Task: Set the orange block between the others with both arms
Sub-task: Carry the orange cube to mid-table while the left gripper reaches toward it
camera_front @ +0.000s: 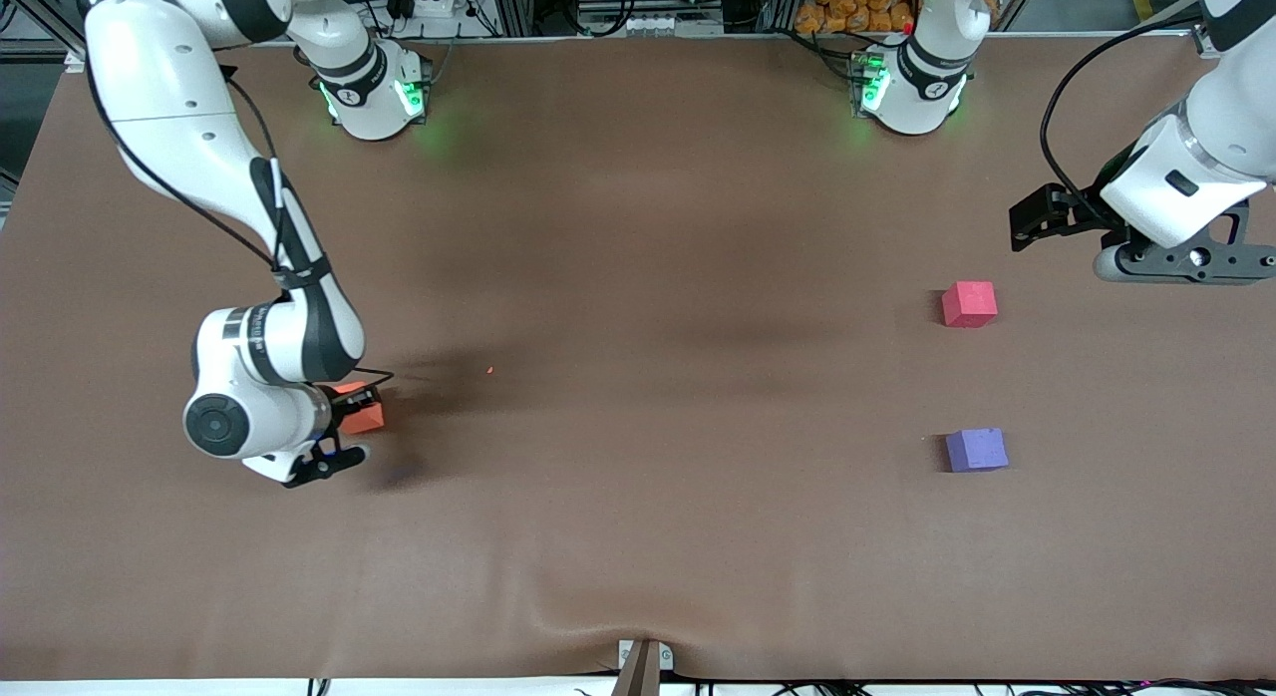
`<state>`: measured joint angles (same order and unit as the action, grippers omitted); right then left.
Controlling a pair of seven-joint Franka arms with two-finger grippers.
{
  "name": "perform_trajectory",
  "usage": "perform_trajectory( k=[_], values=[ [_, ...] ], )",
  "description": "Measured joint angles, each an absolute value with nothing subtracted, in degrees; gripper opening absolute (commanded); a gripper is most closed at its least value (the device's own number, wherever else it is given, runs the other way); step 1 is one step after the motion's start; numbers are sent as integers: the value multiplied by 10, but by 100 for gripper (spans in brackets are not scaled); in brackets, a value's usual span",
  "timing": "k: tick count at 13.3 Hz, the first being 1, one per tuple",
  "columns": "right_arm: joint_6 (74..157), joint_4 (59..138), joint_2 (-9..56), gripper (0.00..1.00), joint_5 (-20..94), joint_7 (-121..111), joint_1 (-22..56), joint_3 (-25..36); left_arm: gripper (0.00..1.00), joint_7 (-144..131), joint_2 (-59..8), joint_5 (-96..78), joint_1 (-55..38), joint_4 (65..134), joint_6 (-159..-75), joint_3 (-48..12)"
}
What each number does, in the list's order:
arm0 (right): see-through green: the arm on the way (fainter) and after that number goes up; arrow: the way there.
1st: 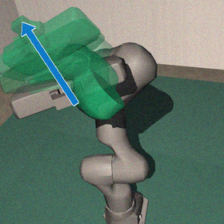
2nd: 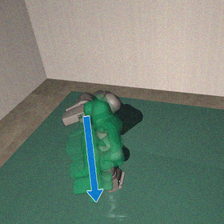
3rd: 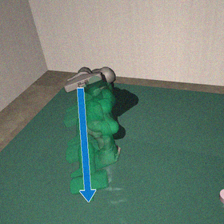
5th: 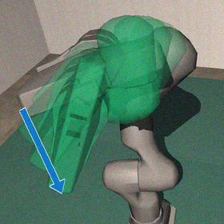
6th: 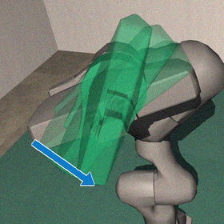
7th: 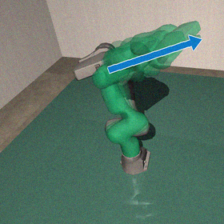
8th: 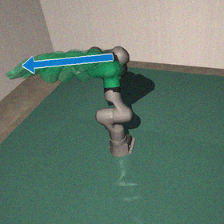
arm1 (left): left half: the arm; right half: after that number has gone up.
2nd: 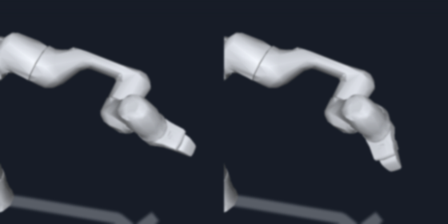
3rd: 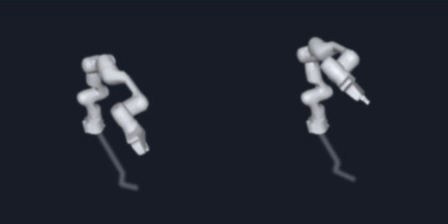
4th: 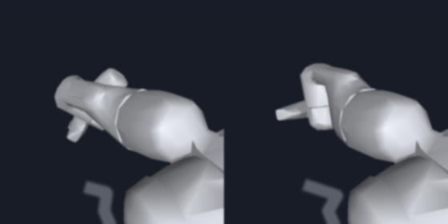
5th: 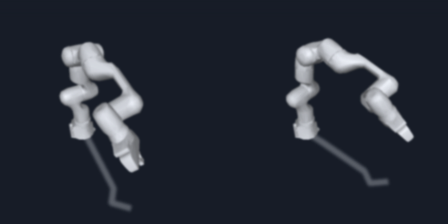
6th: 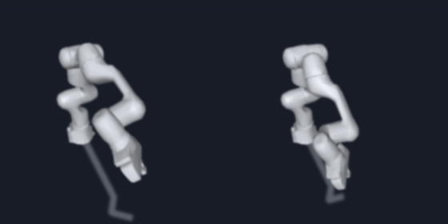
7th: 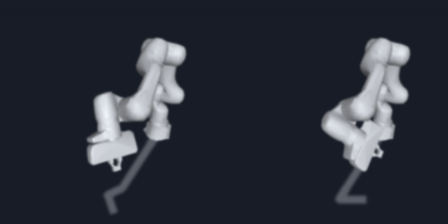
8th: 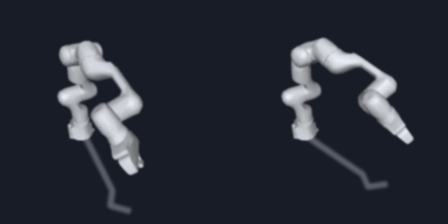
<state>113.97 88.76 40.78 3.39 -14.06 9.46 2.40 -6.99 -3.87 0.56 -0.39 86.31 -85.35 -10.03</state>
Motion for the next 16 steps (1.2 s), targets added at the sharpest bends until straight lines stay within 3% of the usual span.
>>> perform_trajectory(
  k=[8,13,14,16],
  values=[
    [1139,876,408,47,250,21,241,17,100,-70,-49,6,-4,863,-853,-101],
    [1183,880,418,56,328,28,315,17,100,-110,-82,6,-36,864,-877,-103],
    [1186,881,423,64,329,28,324,17,100,-126,-91,6,-45,864,-888,-104],
    [1190,881,431,100,330,29,335,17,100,-163,-108,6,-66,864,-910,-105]
  ],
)
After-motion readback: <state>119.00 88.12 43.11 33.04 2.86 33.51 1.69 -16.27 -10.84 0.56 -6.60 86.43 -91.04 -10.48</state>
